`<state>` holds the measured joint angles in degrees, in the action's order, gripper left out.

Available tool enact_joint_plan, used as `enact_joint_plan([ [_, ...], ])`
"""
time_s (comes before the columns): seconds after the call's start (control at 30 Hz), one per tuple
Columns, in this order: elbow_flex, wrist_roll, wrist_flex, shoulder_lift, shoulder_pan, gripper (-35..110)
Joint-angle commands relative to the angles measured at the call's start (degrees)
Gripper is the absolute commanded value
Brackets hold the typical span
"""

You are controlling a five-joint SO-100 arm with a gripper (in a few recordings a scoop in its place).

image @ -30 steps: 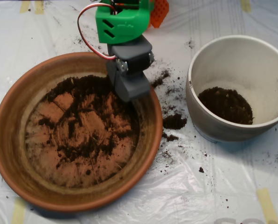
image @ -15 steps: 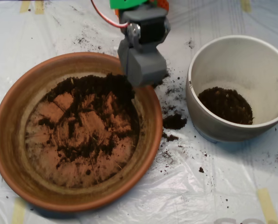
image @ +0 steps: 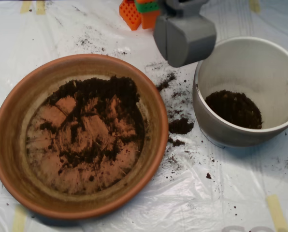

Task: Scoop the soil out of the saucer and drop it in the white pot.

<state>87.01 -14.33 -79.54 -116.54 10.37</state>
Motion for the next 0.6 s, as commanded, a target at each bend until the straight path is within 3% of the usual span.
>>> enact_joint_plan([
  [0.0, -15.0, -0.2, -3.5, 4.6, 3.9, 0],
  [0.2, -26.9, -2.7, -10.1, 16.8, 12.0, 0],
  [0.37, -30.8, -4.5, -14.5, 23.7, 14.6, 36],
  [0.57, -25.6, -4.3, -11.9, 21.5, 13.9, 37],
])
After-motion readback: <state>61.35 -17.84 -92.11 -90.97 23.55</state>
